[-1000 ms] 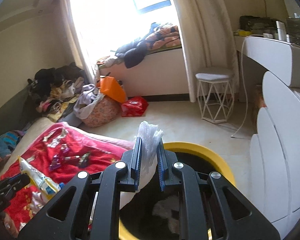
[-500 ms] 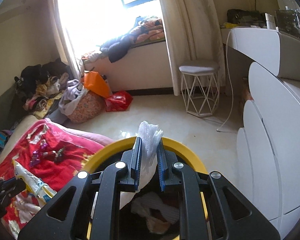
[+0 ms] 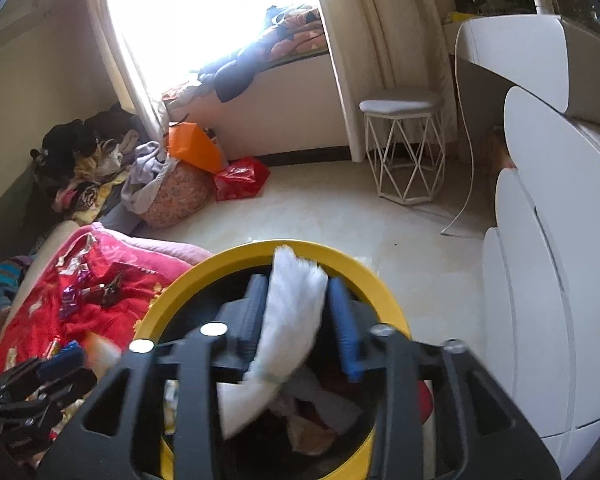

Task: Collect trash
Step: 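Open both tools to drop the chip bag and white bag into the bin, then move both tools back over the wrappers on the bedspread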

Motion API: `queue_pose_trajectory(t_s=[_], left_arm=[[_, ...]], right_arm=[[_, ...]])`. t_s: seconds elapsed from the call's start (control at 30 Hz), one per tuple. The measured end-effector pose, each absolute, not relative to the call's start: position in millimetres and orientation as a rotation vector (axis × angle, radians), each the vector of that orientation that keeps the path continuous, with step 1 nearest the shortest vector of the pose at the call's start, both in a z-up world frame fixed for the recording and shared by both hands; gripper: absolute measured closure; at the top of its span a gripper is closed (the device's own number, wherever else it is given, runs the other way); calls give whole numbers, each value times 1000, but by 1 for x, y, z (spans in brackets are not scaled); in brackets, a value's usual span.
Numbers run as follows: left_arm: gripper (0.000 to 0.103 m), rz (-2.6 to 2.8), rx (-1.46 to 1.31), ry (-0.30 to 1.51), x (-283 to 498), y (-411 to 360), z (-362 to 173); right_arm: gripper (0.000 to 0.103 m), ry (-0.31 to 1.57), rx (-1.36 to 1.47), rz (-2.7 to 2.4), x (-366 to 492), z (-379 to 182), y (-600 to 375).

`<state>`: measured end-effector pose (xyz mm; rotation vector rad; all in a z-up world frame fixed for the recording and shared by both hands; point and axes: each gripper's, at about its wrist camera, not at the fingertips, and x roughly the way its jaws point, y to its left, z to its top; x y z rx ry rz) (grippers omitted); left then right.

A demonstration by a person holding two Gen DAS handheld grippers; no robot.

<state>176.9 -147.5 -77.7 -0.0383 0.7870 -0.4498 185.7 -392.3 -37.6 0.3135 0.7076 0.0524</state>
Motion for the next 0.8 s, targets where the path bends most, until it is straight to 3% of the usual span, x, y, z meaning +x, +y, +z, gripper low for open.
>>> queue_pose_trajectory(t_s=[0.13, 0.17, 0.4, 0.8], left_arm=[[19, -411, -95, 747, 169, -126, -58], [10, -400, -85, 729, 165, -122, -52], [11, -313, -73, 647, 136, -87, -30], [11, -198, -104, 595, 116, -29, -14]], right_arm=[[53, 698, 324, 65, 178, -35, -386], [52, 695, 309, 60, 177, -33, -383], [38, 643, 295, 105, 164, -13, -350], [27, 590, 241, 255, 148, 25, -286]])
